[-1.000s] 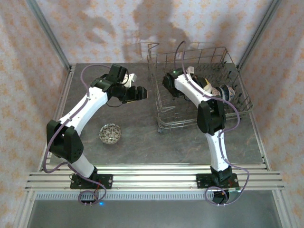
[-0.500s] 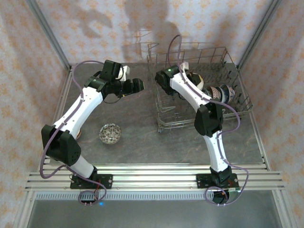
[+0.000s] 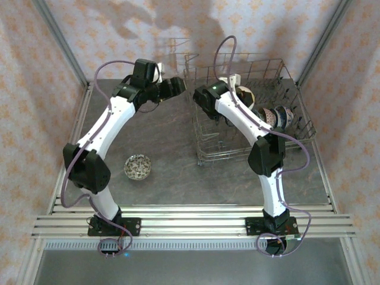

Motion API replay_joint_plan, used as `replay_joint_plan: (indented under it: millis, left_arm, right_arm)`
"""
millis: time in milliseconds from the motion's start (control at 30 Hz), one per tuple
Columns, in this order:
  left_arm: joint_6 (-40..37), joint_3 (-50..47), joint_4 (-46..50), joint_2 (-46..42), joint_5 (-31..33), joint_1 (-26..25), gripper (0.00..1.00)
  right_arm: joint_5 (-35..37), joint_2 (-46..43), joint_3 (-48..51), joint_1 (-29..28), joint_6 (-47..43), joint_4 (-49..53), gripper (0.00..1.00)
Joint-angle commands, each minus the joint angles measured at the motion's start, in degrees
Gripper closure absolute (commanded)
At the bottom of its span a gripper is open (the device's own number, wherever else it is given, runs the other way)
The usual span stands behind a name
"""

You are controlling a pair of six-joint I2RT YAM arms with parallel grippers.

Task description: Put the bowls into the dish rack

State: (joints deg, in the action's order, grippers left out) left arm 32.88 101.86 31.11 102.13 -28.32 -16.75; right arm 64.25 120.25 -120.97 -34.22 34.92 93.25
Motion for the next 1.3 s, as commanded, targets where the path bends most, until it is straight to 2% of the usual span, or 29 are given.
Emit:
replay_joint_plan:
  millis: [0,67,233,400,633,833,1067,1200,1267]
  left_arm:
    - [2.3,5.8,-2.8,5.1,-2.6,0.3,0.19]
    - [2.4,9.9,-2.4,9.1,-3.3,0.1,0.21]
    - [1.9,22.5,2.3,19.0,-3.7,0.0,0.26]
    - [-0.1,33.5,10.0,27.0,0.4,-0.5,0.3]
    - [-0.2,37.7,8.3,30.4,6.5,-1.4,0.35]
    - [0.0,45.0,10.4,35.2,6.9,-2.0,0.44]
    - [-0.2,46.2,11.3,36.4,9.2,-2.5,0.58]
    - [0.5,45.6,12.0,35.8,8.9,-2.4,0.7]
    - [1.1,43.8,11.6,34.9,9.0,-2.5,0.72]
  right_arm:
    - [-0.7,-3.8,-2.6,1.4,1.9,8.4,1.0]
    - [-2.9,-4.1,-2.6,2.1,0.7,7.9,1.0]
    - [-3.4,-4.4,-0.9,2.2,-0.2,7.6,1.0]
    - [-0.8,-5.8,1.6,2.2,1.1,8.6,1.0]
    - [-2.0,-7.0,4.0,2.2,2.3,8.6,1.0]
    - [-2.9,-6.2,4.3,2.2,2.1,8.5,1.0]
    - [-3.0,-6.3,3.2,2.2,1.3,8.6,1.0]
    - [-3.5,-6.6,2.8,2.0,0.5,8.6,1.0]
    - [-3.6,-6.9,3.1,1.8,0.4,8.6,1.0]
